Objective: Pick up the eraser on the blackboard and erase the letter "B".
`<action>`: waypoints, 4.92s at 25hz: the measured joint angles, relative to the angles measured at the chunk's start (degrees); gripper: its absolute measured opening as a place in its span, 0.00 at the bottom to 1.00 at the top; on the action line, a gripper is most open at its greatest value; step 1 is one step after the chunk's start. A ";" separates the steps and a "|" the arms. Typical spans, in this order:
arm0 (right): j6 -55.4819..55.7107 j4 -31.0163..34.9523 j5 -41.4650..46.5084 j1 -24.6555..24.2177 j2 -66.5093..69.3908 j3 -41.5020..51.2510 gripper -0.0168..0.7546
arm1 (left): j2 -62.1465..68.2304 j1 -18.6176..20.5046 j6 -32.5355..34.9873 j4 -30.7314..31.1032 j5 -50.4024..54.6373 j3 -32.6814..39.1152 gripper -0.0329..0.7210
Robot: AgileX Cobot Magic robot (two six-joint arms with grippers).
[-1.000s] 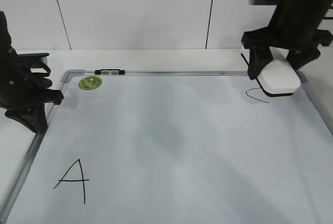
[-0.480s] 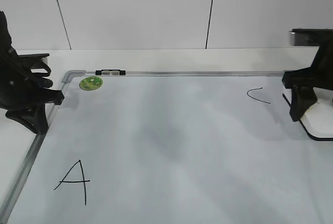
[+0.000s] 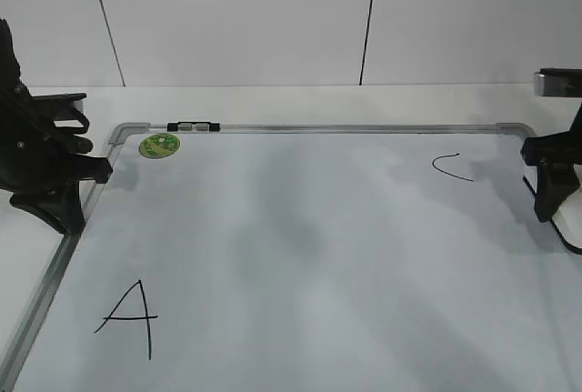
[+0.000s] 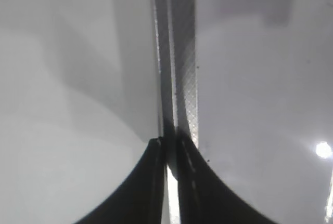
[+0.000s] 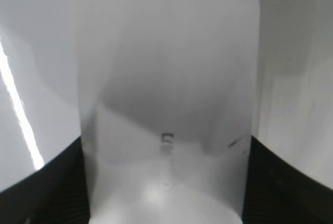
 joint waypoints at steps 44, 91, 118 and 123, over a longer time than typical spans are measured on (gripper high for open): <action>-3.84 -1.72 -7.33 -0.21 7.15 0.00 0.73 | 0.00 0.00 0.00 -0.09 0.00 0.00 0.09; -2.04 0.55 2.40 -0.24 2.85 -11.49 0.79 | 0.00 0.00 0.33 -0.22 0.14 0.00 0.12; -1.93 5.21 4.54 -0.24 -43.43 2.85 0.78 | -18.16 0.00 1.01 6.65 15.52 2.19 0.44; -1.93 4.99 4.79 -0.24 -54.94 9.19 0.78 | -28.22 0.00 1.05 6.65 15.98 8.46 0.44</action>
